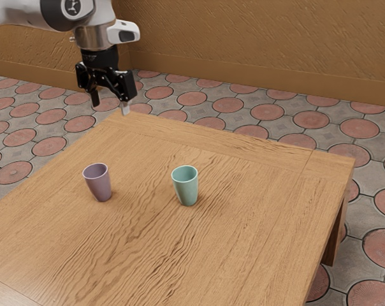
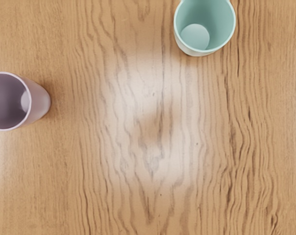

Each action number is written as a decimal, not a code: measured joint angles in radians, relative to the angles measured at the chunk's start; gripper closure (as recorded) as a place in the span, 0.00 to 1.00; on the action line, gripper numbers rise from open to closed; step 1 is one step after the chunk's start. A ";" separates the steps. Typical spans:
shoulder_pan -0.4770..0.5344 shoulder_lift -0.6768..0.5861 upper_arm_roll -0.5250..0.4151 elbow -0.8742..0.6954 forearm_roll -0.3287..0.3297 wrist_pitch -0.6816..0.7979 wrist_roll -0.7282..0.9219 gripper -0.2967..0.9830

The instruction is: Place the right cup onto the left cup

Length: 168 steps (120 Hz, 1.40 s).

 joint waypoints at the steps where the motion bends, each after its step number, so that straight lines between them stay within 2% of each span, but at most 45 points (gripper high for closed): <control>1: 0.001 0.000 0.000 0.000 0.000 0.000 0.000 0.23; 40: 0.007 0.023 -0.016 0.006 0.000 0.007 0.012 0.23; 66: -0.063 0.100 -0.024 0.000 -0.003 0.028 0.016 0.23; 104: -0.074 0.243 -0.021 0.043 -0.003 0.115 0.020 0.23; 150: -0.121 0.409 -0.011 0.191 -0.053 0.149 0.012 0.23; 168: -0.123 0.431 -0.007 0.202 -0.093 0.153 -0.022 0.23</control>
